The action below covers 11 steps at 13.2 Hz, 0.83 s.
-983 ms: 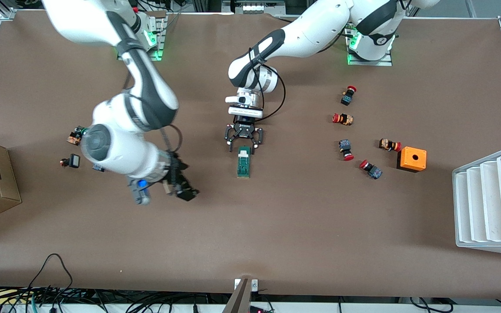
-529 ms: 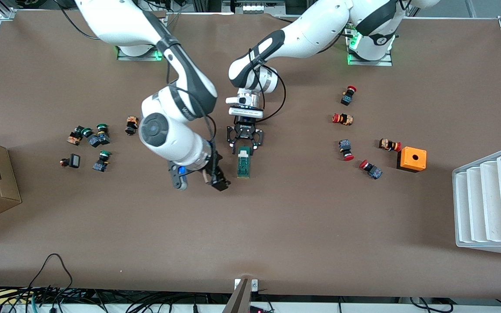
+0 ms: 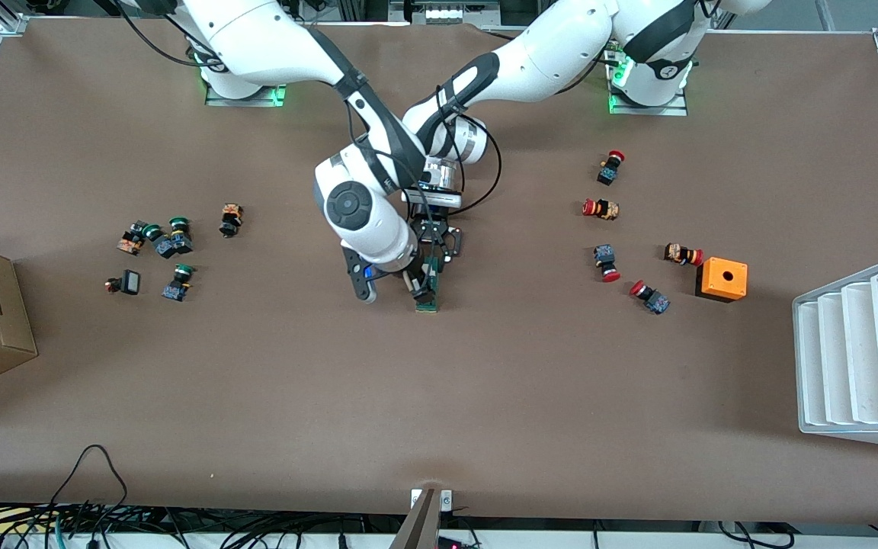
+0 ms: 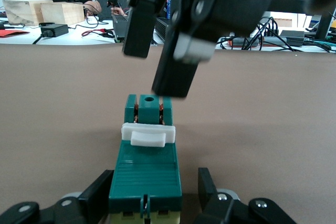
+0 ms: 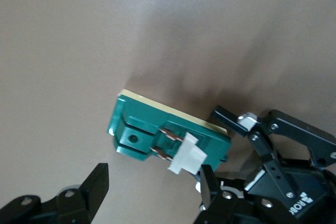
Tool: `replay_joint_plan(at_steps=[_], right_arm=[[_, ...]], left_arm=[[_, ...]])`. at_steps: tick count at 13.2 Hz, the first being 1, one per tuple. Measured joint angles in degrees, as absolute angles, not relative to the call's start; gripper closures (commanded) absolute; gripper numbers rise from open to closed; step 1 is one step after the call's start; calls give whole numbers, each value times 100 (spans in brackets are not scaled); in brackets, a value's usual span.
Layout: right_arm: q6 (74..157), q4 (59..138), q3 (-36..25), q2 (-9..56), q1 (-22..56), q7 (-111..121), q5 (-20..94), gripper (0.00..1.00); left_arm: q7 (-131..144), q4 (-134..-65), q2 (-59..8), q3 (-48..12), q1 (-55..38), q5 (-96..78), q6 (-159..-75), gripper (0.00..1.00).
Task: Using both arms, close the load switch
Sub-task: 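Push the white slider toward the switch pins with the right gripper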
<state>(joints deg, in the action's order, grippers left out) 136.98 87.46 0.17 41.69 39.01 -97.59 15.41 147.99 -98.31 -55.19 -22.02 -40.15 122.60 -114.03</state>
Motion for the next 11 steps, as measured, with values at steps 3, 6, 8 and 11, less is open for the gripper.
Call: replay_joint_plan(at_steps=[3,6,8,11], right_arm=[[13720,8867,10,4167,3960,-9803,1500,33],[13947,9076,8,4166,4033,-9884,1456,35],[14022,9136,4,4165,4074,-9910,1444,38],[14059,9163,2,4163,4093,-9919,1408,41]], left_arm=[[14799,-9828,-5520,-2201,-4016,12260,-11404,29],[14799,-9830,-5521,-2199,-4017,12260,-11403,33],[14799,-9831,-5521,-2197,-4018,12260,-11400,38],[14799,-9853,-5525,-2174,-4018,12260,-11344,39]])
